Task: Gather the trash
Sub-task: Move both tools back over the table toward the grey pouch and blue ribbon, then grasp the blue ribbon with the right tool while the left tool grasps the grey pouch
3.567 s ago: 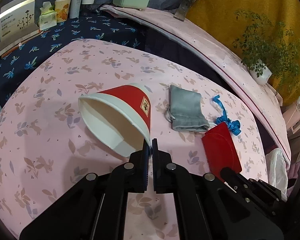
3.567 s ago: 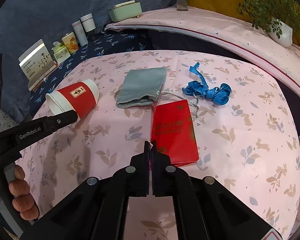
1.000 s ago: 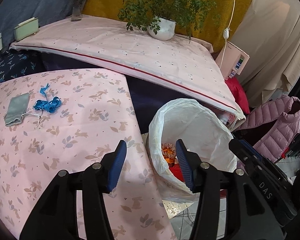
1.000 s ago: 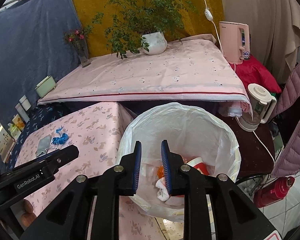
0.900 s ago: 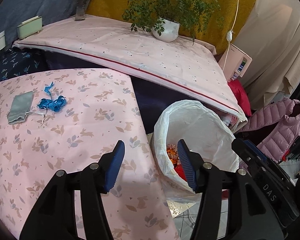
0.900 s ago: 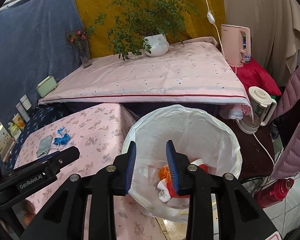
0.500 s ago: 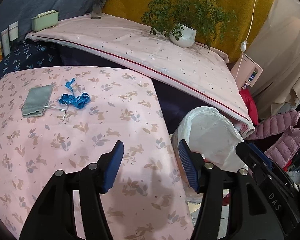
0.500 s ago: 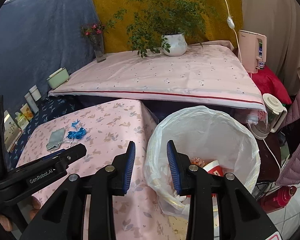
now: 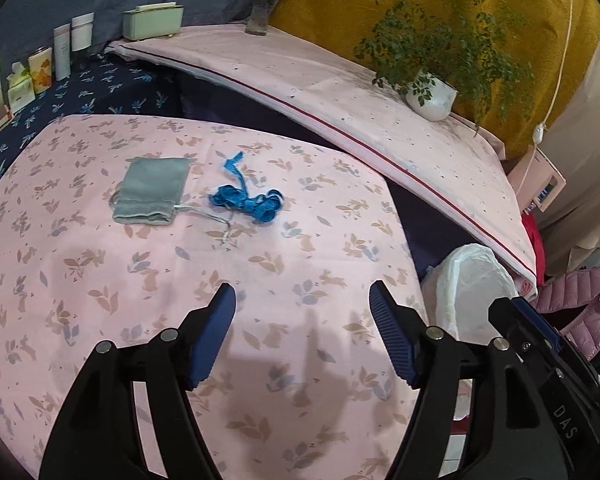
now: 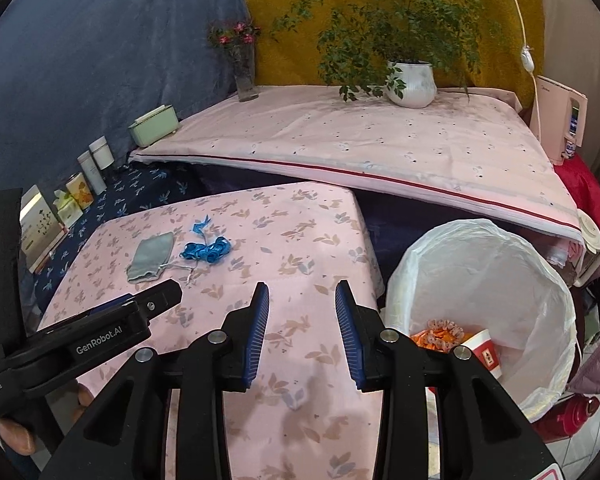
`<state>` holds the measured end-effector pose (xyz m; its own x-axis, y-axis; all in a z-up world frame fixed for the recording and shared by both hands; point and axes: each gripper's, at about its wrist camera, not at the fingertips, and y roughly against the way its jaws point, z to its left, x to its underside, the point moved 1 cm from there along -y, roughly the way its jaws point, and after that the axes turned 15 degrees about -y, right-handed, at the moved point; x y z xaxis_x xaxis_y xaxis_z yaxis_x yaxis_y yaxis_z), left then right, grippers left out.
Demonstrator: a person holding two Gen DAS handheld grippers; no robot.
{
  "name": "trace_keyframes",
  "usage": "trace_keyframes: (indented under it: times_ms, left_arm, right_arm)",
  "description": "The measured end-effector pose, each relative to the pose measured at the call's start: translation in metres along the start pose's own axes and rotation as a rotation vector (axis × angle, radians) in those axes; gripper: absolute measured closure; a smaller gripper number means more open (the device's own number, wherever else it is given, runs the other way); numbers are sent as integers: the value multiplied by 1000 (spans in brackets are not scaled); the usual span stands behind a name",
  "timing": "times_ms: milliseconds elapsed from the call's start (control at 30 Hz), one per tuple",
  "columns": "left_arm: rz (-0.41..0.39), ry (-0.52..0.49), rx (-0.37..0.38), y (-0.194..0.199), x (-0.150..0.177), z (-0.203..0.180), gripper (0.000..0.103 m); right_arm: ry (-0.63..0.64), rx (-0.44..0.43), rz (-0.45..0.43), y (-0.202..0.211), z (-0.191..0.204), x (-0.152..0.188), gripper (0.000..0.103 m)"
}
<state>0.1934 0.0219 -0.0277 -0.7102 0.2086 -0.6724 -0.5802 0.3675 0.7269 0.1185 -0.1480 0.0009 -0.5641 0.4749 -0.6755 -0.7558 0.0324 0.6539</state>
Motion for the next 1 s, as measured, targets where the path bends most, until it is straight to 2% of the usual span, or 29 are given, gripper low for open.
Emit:
trace_keyframes:
  times_ms: [33, 267, 533, 867, 1000]
  left_arm:
    - [0, 13, -12, 0, 0, 9, 32]
    - [5, 67, -87, -4, 2, 63, 26]
    - [26, 105, -156, -25, -6, 118, 23]
    - [81, 172, -154, -81, -25, 165, 22]
    - [103, 183, -142, -101, -27, 173, 27]
  right_arm:
    - [5, -6, 6, -3, 4, 1, 68]
    - [30, -40, 52, -35, 42, 4, 68]
    - [46, -62, 112, -87, 78, 5, 68]
    - [2, -67, 172, -161, 103, -5, 68]
    - [-10, -56, 196, -189, 107, -8, 68]
